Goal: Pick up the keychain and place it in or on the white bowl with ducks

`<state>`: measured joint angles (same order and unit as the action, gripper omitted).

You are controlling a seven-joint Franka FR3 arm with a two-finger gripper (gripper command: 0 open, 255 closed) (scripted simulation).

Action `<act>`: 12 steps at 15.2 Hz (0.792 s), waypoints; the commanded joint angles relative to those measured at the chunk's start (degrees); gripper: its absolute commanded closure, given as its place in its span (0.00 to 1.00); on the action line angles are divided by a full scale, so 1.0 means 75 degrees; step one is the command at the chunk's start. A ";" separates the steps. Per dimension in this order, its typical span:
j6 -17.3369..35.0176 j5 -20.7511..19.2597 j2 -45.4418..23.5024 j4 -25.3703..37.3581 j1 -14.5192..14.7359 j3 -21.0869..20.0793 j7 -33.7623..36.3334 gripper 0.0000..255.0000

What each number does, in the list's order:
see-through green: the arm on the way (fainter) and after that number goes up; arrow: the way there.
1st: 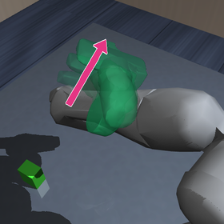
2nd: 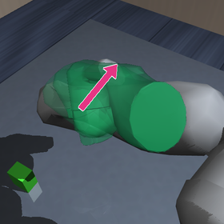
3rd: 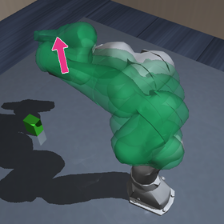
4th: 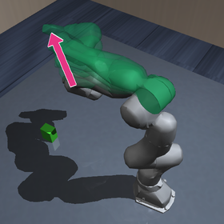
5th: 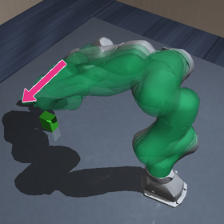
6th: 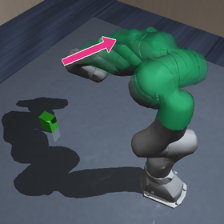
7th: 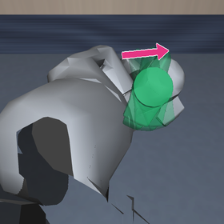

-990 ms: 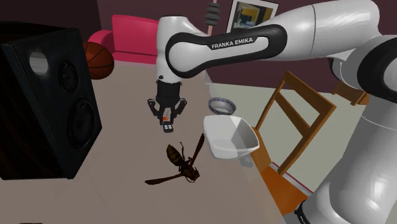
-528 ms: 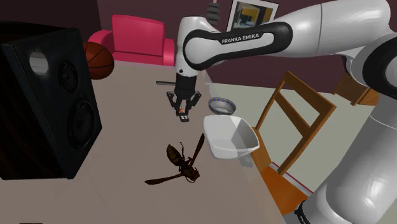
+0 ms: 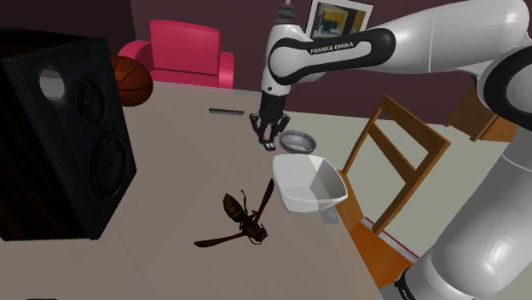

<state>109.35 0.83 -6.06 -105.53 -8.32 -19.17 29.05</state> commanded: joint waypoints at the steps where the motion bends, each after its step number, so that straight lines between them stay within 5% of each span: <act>1: -0.0043 0.0010 0.0015 0.0019 -0.0200 0.0158 -0.0373 1.00; 12: -0.0419 -0.0110 -0.0572 0.0914 -0.1193 0.0962 -0.2139 1.00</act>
<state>106.70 0.07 -9.86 -99.61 -16.63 -12.45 14.18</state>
